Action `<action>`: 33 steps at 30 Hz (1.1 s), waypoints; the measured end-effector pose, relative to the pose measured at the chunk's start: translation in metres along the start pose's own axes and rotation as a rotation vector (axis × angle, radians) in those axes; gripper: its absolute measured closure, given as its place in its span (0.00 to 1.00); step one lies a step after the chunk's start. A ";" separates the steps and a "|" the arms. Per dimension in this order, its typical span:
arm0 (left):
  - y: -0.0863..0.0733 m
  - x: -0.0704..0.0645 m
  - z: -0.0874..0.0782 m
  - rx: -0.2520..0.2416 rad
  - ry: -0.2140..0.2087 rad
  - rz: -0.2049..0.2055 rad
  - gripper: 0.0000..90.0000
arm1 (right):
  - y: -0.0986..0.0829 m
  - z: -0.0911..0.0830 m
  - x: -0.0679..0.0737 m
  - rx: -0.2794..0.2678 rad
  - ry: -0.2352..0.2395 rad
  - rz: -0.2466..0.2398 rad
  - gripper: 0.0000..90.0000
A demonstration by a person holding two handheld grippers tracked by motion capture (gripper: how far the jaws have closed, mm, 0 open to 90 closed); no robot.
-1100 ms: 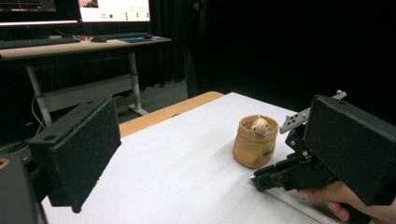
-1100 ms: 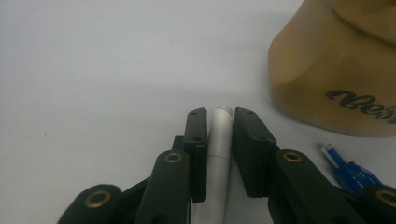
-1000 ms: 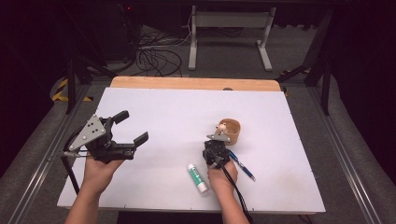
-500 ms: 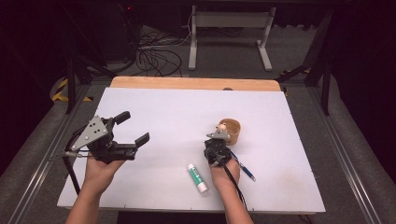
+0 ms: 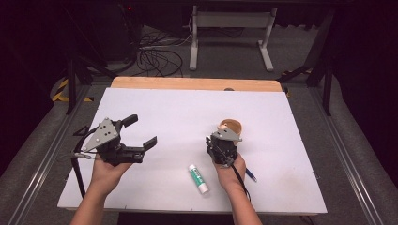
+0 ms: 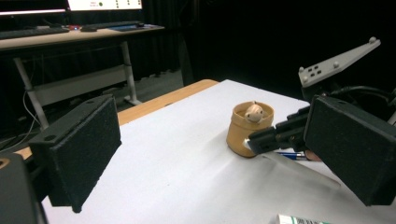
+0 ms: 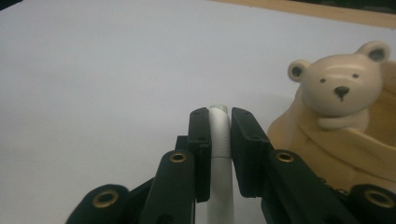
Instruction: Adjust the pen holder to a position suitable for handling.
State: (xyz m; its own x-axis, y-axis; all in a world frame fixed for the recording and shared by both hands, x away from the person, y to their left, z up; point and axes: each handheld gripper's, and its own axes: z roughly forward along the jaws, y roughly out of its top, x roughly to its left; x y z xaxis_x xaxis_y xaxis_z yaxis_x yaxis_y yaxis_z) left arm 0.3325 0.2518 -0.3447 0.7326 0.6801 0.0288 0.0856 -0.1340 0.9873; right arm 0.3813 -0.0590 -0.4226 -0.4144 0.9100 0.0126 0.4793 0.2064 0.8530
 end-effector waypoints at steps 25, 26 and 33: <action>-0.015 -0.032 0.041 0.056 -0.117 0.011 0.08 | 0.017 -0.029 -0.009 -0.204 0.218 -0.027 0.88; -0.015 -0.034 0.043 0.058 -0.122 0.013 0.08 | 0.017 -0.031 -0.009 -0.217 0.226 -0.030 0.88; -0.019 -0.047 0.060 0.095 -0.150 0.015 0.09 | 0.023 -0.042 -0.012 -0.284 0.280 -0.030 0.88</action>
State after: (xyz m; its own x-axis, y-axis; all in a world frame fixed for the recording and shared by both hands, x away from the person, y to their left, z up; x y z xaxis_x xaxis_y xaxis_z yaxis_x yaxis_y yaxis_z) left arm 0.3365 0.1791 -0.3744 0.8263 0.5631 0.0128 0.1318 -0.2155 0.9676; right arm 0.3646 -0.0803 -0.3812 -0.6386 0.7638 0.0937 0.2472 0.0883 0.9649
